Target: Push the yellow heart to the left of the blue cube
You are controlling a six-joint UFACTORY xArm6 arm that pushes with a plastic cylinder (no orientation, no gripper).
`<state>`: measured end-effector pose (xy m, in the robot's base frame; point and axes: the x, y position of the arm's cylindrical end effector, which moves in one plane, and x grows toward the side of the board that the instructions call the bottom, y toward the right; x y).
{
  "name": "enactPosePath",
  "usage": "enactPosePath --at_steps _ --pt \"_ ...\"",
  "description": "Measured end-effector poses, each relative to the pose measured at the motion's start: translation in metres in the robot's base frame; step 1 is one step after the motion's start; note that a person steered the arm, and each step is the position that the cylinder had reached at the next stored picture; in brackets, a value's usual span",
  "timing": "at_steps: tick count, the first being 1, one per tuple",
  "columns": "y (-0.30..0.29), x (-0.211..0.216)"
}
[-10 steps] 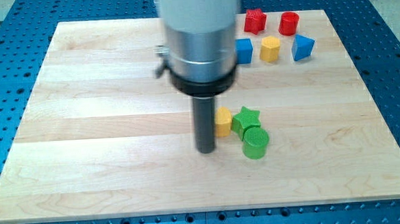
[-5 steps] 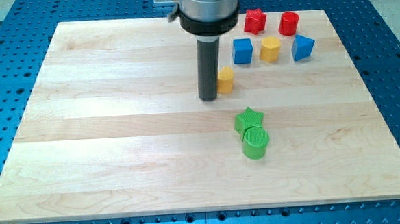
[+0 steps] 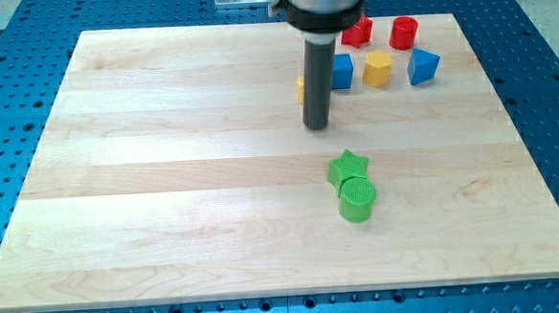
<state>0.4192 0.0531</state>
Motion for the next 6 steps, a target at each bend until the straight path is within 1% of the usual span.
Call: enactPosePath --at_steps 1,2,4,5,6 --pt "0.006 -0.014" --pt "0.004 -0.042" --pt "0.003 -0.047" --pt "0.003 -0.062" --pt "0.003 -0.053"
